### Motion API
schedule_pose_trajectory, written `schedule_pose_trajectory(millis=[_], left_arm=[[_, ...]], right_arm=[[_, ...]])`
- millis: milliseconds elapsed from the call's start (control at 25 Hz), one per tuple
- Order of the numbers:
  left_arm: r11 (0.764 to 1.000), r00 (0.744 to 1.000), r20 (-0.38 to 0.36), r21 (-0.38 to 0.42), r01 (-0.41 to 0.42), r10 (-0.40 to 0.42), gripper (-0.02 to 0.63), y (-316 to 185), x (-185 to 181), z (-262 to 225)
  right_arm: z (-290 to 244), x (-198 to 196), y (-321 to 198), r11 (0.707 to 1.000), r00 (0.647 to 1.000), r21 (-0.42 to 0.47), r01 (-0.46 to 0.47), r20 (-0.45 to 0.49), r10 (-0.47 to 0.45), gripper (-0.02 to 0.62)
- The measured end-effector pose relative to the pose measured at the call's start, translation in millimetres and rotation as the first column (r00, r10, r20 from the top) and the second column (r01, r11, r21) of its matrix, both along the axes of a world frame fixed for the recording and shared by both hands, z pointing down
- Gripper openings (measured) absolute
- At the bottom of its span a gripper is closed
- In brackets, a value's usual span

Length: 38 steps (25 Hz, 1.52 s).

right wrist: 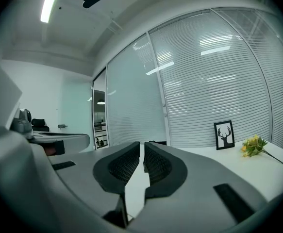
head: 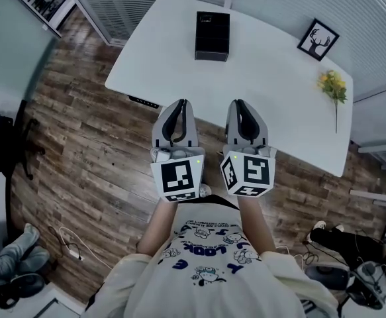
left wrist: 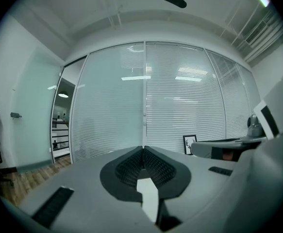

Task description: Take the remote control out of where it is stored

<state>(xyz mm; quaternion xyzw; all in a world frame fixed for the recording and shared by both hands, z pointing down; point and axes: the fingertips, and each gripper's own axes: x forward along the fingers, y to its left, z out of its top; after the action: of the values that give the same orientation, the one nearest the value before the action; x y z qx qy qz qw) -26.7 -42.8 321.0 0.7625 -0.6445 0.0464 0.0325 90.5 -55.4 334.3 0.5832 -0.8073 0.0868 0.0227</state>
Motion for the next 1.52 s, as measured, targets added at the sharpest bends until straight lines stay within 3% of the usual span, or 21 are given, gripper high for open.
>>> schedule_pose_trajectory(millis=[760, 1520], left_arm=[[0.997, 0.997, -0.031, -0.031, -0.069, 0.068, 0.023, -158.6, -49.4, 11.2], [0.987, 0.992, -0.040, -0.106, -0.121, 0.117, 0.023, -240.0, -56.5, 51.2]], right_arm=[[14.0, -36.3, -147.5, 0.995, 0.996, -0.043, -0.091, -0.026, 0.090, 0.049], [49.0, -42.4, -219.0, 0.984, 0.991, -0.126, -0.125, -0.060, 0.118, 0.049]])
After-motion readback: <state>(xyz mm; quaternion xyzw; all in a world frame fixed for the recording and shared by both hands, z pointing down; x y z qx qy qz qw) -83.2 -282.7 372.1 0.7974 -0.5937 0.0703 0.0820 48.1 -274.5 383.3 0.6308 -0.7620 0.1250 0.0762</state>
